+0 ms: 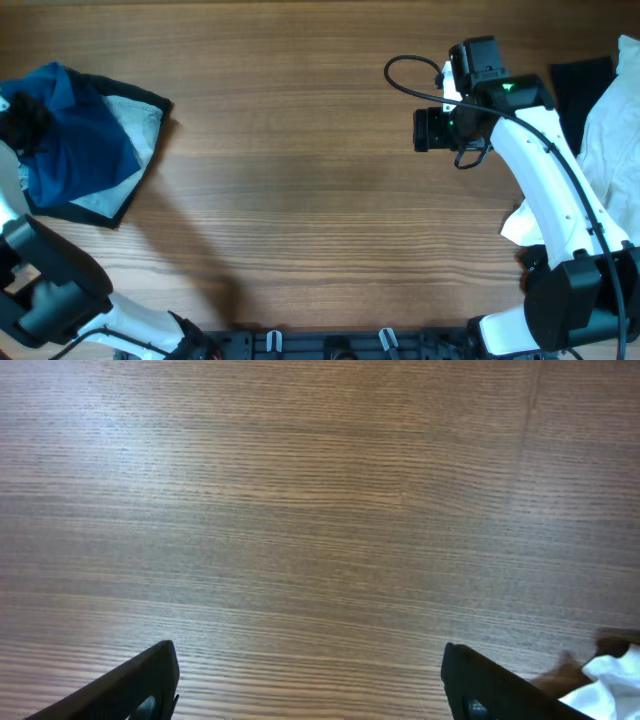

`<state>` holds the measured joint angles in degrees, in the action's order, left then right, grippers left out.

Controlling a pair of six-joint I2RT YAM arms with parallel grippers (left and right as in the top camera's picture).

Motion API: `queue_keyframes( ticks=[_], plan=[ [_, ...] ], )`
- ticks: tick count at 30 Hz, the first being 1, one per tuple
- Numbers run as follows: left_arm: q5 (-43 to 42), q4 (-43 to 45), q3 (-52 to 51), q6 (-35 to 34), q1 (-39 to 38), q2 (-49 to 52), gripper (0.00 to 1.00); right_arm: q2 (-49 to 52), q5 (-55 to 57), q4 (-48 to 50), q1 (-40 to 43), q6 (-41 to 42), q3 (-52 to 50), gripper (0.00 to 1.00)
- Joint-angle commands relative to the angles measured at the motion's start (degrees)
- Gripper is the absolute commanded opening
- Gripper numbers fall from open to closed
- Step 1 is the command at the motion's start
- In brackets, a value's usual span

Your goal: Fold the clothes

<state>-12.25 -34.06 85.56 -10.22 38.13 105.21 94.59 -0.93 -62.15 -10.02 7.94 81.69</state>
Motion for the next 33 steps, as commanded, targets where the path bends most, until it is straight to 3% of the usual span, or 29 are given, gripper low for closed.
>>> queue_keyframes(
  ticks=[1,2,6,11,13,15,20,23,25,28,33],
  plan=[
    [3.02,0.61,0.59,-0.52,2.80,1.46,0.89,-0.04,1.33,-0.33,0.15,1.22,0.33,0.85],
    [7.10,0.66,0.59,-0.59,3.87,1.40,1.00,-0.04,1.33,-0.48,0.15,1.22,0.33,0.85],
    [9.33,0.35,2.38,-3.52,8.13,-4.61,1.00,-0.04,1.33,-0.37,0.15,1.16,0.33,0.87],
    [6.67,-0.72,2.49,-2.05,5.03,-10.51,1.00,-0.04,-0.07,2.62,0.15,1.20,0.33,0.93],
    [0.92,-3.17,2.49,2.75,-0.92,-10.62,1.00,-0.02,-4.57,5.38,0.15,1.20,0.33,0.98],
    [0.70,-6.69,2.47,3.96,-8.74,-10.62,1.00,0.02,-9.11,8.57,0.15,1.27,0.33,0.99],
    [0.96,-14.78,2.47,3.78,-35.34,-9.25,1.00,0.07,-11.23,13.70,0.92,7.30,0.33,1.00],
    [0.96,-17.51,2.47,2.64,-45.31,-8.74,1.00,0.07,-11.23,12.79,4.17,7.04,0.33,1.00],
    [0.92,-17.53,2.47,-1.25,-47.82,-8.90,1.00,0.04,-11.21,8.90,6.19,5.62,0.39,1.00],
    [0.94,-19.85,2.47,-1.31,-48.06,-10.14,1.00,-0.79,-11.21,4.66,7.96,5.16,0.37,1.00],
    [4.09,-24.11,2.47,6.27,-48.41,-17.70,1.00,-9.14,-11.23,4.11,8.02,2.60,0.31,1.00]
  ],
)
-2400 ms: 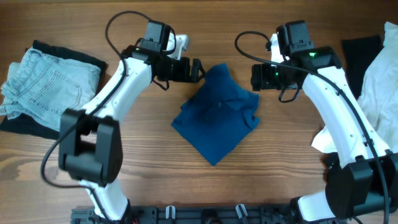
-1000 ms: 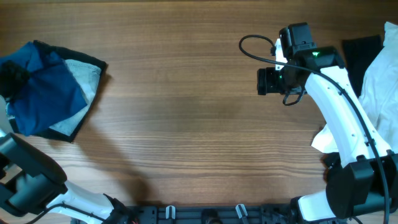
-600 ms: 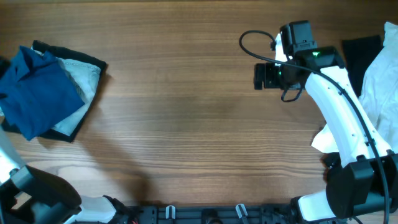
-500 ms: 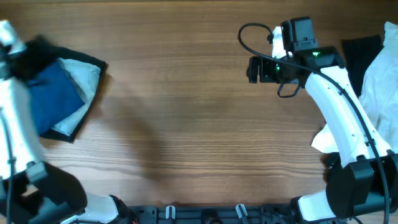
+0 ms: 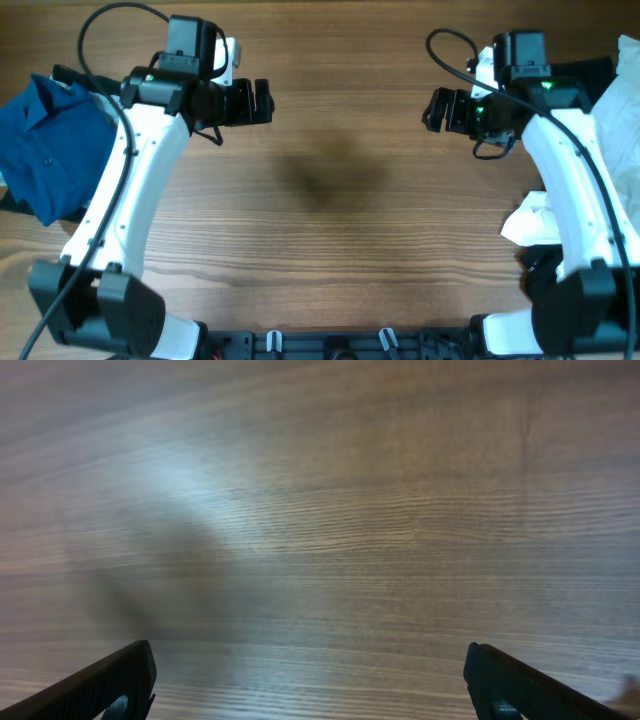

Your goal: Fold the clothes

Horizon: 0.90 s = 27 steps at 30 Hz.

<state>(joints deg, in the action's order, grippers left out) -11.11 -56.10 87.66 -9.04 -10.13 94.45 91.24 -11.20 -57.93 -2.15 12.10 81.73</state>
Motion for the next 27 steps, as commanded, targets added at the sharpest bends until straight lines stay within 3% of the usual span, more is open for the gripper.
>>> queue_keyframes(
  ticks=[1,10,14,17,23,27],
  plan=[
    [5.38,-3.41,0.37,6.32,-0.15,-9.86,1.00,-7.96,-0.94,-0.52,0.13,-1.57,-0.15,1.00],
    [8.48,-13.29,-0.37,7.32,-0.15,-36.59,1.00,-34.12,3.54,5.90,0.09,-1.66,-17.16,1.00],
    [11.21,-13.07,-9.75,7.34,-0.15,-56.43,1.00,-50.31,5.40,8.39,0.09,-1.62,-27.74,1.00],
    [11.28,-10.29,-21.81,7.34,-0.15,-65.68,1.00,-53.00,5.16,8.57,0.09,-1.09,-30.84,1.00],
    [14.36,9.01,-44.26,5.81,-0.15,-66.03,1.00,-48.43,7.32,17.97,0.09,-0.20,-34.95,1.00],
    [14.21,6.60,-45.16,5.81,-0.15,-61.09,1.00,-45.22,7.32,16.85,0.09,-0.07,-34.99,1.00]
  ],
)
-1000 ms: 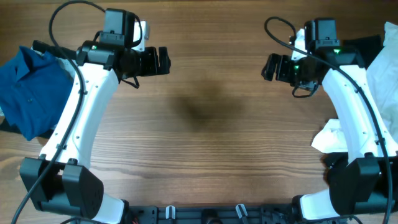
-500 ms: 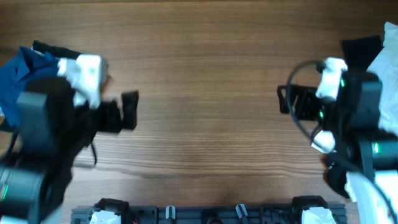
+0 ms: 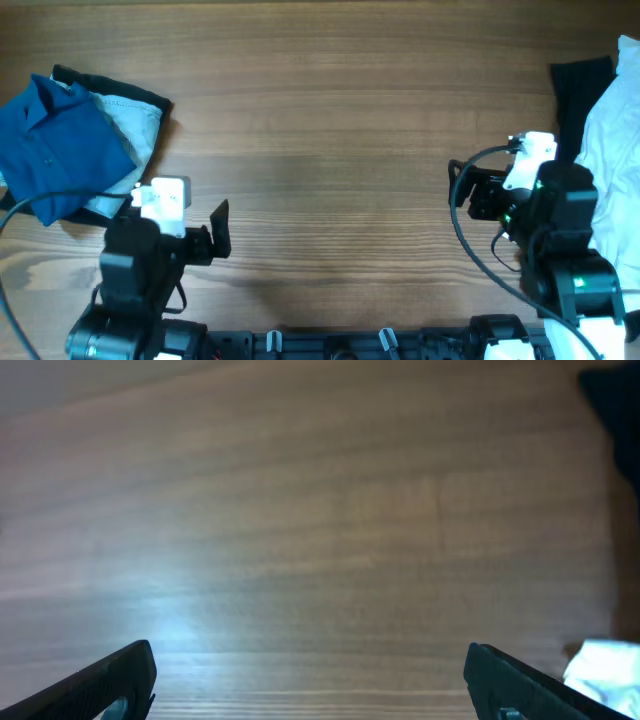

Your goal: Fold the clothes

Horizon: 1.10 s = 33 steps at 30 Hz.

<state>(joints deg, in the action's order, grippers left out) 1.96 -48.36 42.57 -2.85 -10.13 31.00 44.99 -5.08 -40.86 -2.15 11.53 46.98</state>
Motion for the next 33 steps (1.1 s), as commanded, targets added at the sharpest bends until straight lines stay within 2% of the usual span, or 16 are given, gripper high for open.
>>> queue_keyframes(
  ticks=[1,7,17,27,31,33],
  plan=[
    [1.14,-1.60,-0.07,-0.37,-0.15,3.26,1.00,1.20,1.22,-0.37,0.09,0.48,-0.24,1.00],
    [1.14,-2.10,-0.09,-0.37,-0.15,6.91,1.00,1.18,1.20,-0.70,0.09,0.48,-0.24,1.00],
    [1.14,-2.10,-0.09,-0.37,-0.15,7.06,1.00,2.08,1.20,-0.76,0.09,0.50,-0.24,1.00],
    [1.14,-2.10,-0.09,-0.37,-0.15,7.06,1.00,10.99,0.61,-3.08,0.15,0.37,-0.24,1.00],
    [1.14,-2.10,-0.09,-0.37,-0.15,7.06,1.00,10.12,-2.67,-1.33,0.15,-7.56,-0.24,1.00],
    [1.14,-2.10,-0.09,-0.37,-0.15,7.06,1.00,4.04,-2.43,2.12,0.15,-10.58,-2.27,1.00]
  ],
)
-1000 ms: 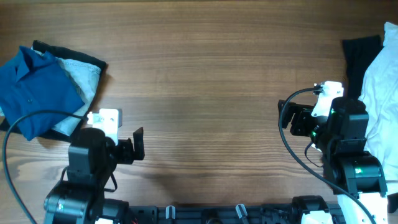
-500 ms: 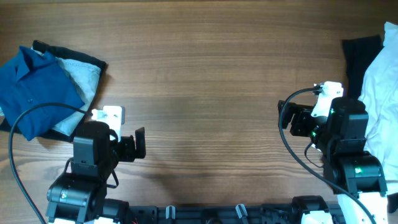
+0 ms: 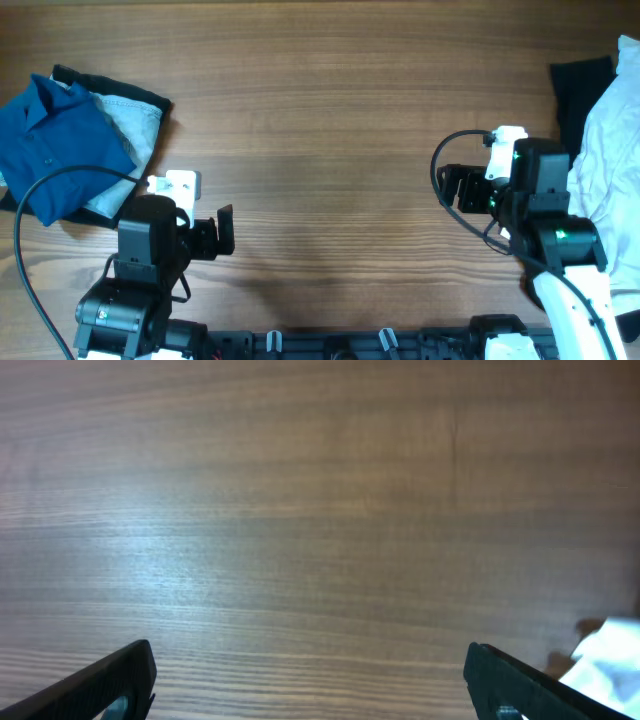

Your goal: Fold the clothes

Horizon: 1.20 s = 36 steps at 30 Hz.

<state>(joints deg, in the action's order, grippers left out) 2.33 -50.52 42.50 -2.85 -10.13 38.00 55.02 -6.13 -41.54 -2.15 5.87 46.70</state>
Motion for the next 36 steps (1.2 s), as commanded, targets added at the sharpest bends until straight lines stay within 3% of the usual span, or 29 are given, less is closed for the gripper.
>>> queue_keyframes(
  ticks=[1,9,14,17,20,36],
  plan=[
    [0.76,0.07,-0.02,-0.37,-0.15,0.07,1.00,-10.56,-1.46,5.05,0.15,-5.81,-4.39,1.00],
    [0.76,0.07,-0.02,-0.37,-0.15,0.07,1.00,-39.54,-5.40,36.72,0.13,-5.70,-31.74,1.00],
    [0.76,0.07,-0.02,-0.39,-0.15,0.07,1.00,-49.75,-4.02,45.46,0.13,-5.88,-41.09,1.00],
    [0.76,0.07,-0.02,-0.37,-0.15,0.07,1.00,-54.75,-3.06,47.56,0.13,-5.88,-46.53,1.00],
    [0.76,0.07,-0.02,-0.37,-0.15,0.07,1.00,-54.86,-2.95,41.99,0.09,-5.90,-46.40,1.00],
    [0.76,0.07,-0.02,-0.37,-0.15,0.07,1.00,-54.82,-2.91,42.14,0.09,-7.37,-46.38,1.00]
  ],
)
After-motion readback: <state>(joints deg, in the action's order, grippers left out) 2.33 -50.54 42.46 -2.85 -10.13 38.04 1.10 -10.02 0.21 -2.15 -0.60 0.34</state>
